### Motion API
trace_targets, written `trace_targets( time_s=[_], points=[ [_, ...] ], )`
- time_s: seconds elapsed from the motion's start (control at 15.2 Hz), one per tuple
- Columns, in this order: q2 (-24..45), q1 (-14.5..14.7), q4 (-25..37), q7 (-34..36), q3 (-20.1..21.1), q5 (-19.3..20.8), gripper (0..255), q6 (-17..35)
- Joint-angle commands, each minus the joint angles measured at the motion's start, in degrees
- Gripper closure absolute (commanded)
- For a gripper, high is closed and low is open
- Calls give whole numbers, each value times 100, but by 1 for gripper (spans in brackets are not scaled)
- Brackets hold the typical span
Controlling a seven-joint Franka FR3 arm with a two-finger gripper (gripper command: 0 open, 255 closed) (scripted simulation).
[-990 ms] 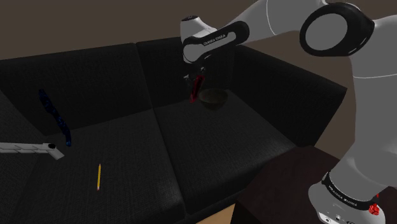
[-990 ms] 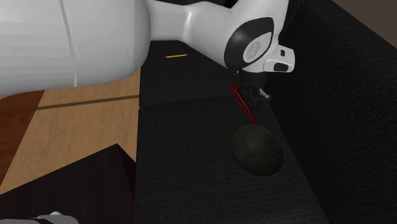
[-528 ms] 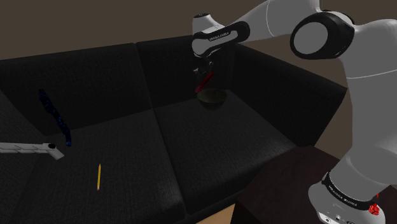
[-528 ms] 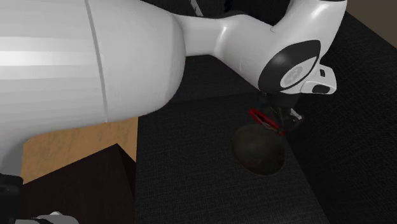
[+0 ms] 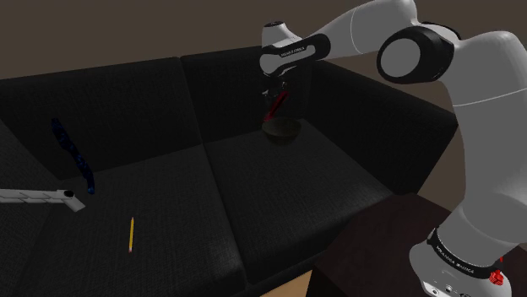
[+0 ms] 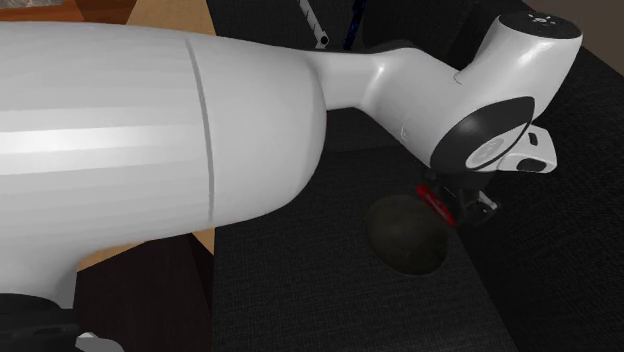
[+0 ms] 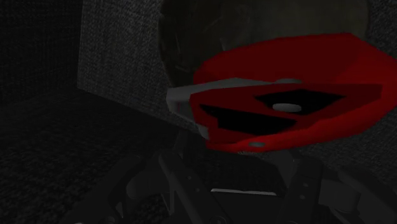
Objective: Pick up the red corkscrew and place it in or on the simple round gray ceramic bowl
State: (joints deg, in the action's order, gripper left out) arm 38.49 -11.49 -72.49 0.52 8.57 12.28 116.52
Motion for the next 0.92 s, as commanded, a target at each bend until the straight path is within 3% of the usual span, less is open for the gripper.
trace_targets(
  time_s=[0.0,0.46,0.86],
  points=[
    [87,1,-106,25,-12,15,255,125],
    [291,2,-340,96,-41,71,255,558],
    [292,1,-338,96,-40,72,255,557]
  ],
)
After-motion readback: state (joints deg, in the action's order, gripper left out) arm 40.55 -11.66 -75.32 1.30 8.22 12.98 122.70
